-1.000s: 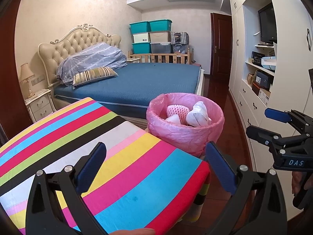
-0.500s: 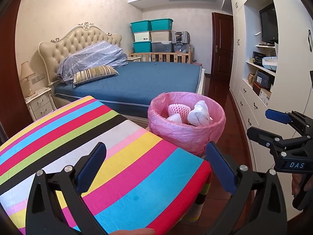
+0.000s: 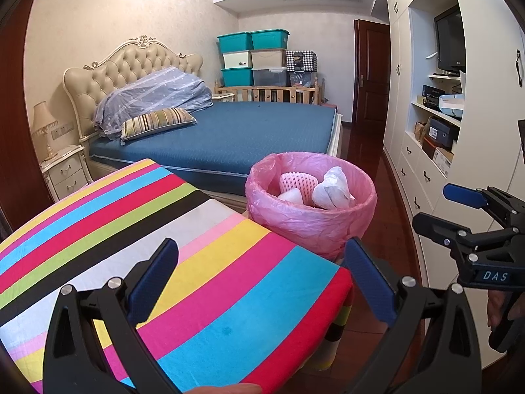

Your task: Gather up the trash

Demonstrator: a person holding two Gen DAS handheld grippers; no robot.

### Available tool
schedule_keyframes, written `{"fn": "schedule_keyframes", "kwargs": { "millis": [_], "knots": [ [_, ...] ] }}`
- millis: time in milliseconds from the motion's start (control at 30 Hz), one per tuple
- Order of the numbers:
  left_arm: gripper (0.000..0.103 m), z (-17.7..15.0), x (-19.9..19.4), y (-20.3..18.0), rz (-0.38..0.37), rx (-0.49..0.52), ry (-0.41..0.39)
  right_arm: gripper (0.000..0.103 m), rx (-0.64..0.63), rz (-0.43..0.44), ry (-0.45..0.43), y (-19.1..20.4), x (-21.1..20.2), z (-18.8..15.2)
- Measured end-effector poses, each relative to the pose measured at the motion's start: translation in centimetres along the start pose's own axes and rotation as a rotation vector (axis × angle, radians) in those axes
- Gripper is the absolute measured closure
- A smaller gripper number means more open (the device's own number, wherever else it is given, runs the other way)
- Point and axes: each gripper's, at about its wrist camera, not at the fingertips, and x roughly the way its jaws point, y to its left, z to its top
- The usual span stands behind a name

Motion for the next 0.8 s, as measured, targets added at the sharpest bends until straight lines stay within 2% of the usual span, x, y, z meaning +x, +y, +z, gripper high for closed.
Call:
{"fn": "schedule_keyframes", "kwargs": {
  "millis": [467,800],
  "knots": [
    [0.004,-0.26,0.1,-0.01,-0.002,-0.005,0.007,0.019,0.0,0.0,-0.001,0.01,-0.05,0.05],
    [0.005,-0.12,-0.76,0.55,-0.003,-0.032,-0.033,0.019,-0.004,0.002,-0.007,0.32,0.01,-0.24]
  ]
}}
